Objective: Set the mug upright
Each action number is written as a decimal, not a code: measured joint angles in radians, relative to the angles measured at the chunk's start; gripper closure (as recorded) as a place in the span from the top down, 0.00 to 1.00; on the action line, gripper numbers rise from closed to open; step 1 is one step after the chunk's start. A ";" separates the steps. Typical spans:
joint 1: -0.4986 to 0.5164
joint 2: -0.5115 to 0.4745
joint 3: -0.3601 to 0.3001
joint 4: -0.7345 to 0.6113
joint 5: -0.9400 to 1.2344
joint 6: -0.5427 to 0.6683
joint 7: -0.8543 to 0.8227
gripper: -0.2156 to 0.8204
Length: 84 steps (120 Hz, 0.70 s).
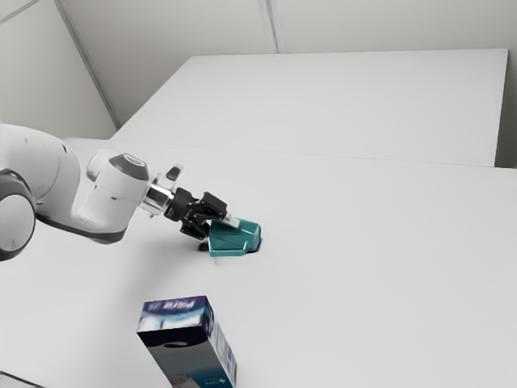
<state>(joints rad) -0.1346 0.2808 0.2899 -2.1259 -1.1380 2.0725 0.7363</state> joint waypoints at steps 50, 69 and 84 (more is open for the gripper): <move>-0.003 -0.004 0.000 0.000 -0.044 -0.008 0.042 0.28; -0.006 -0.018 0.000 0.002 -0.057 -0.013 0.053 0.16; -0.009 -0.036 -0.001 0.004 -0.062 -0.016 0.061 0.09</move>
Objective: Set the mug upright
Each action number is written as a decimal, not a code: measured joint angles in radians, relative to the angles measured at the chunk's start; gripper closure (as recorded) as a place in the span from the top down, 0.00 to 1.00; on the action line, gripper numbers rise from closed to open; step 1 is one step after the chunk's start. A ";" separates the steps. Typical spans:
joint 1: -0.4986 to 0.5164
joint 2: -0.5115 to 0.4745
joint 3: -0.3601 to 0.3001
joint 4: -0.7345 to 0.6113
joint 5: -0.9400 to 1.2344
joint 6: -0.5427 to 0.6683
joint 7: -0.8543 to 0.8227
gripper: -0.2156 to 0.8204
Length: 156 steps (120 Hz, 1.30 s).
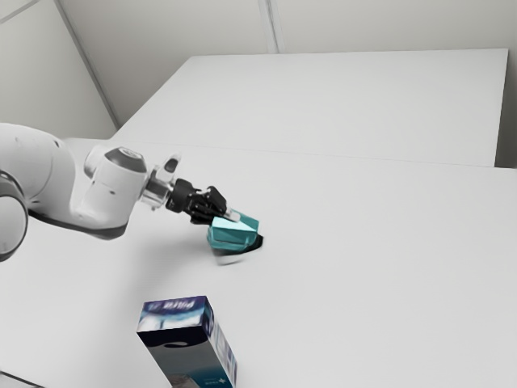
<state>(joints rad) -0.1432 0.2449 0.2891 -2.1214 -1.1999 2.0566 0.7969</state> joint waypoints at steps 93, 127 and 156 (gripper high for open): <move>-0.084 -0.168 -0.019 0.083 0.765 0.136 -0.129 0.04; -0.109 -0.134 -0.020 0.084 1.038 0.183 -0.226 0.04; -0.152 -0.091 -0.019 0.082 1.151 0.202 -0.297 0.04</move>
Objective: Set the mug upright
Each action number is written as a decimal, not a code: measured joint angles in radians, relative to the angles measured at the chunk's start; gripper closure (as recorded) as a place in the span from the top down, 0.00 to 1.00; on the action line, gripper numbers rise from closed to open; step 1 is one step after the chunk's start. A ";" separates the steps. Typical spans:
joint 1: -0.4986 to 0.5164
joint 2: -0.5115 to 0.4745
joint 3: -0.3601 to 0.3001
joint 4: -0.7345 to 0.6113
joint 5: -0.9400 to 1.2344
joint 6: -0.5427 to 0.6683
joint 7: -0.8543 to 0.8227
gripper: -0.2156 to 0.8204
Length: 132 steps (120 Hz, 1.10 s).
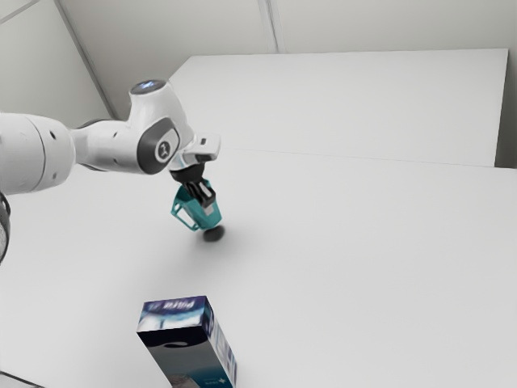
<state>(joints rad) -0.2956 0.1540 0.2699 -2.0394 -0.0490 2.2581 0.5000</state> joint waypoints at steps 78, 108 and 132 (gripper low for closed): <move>-0.049 -0.079 0.000 -0.158 0.175 0.014 -0.171 0.04; -0.047 -0.068 0.000 -0.180 0.196 0.047 -0.221 0.04; -0.048 -0.068 0.000 -0.181 0.197 0.058 -0.248 0.07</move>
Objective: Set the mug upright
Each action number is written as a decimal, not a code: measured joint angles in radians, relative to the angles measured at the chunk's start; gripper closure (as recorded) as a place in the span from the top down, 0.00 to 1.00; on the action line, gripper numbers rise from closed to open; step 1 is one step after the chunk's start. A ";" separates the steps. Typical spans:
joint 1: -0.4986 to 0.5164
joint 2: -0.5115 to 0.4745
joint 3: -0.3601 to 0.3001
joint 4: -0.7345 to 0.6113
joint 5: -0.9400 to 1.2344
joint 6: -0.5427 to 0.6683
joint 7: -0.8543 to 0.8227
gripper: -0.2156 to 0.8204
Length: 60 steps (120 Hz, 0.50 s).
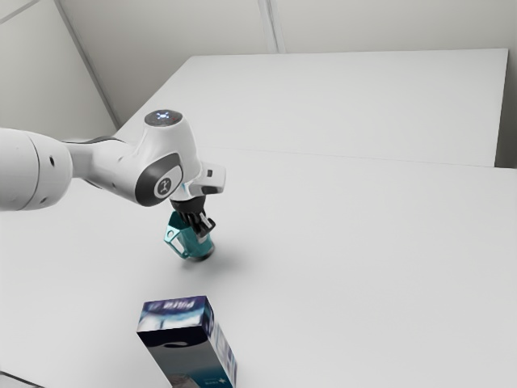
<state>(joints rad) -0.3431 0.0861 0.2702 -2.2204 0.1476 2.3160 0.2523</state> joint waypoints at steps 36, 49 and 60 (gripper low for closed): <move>0.000 -0.006 -0.001 0.001 -0.010 -0.001 -0.015 0.23; 0.000 -0.009 -0.002 0.003 -0.011 -0.004 -0.020 0.30; 0.000 -0.014 -0.002 0.005 -0.011 -0.006 -0.023 0.34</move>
<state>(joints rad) -0.3430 0.0722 0.2685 -2.2149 0.1362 2.3103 0.2296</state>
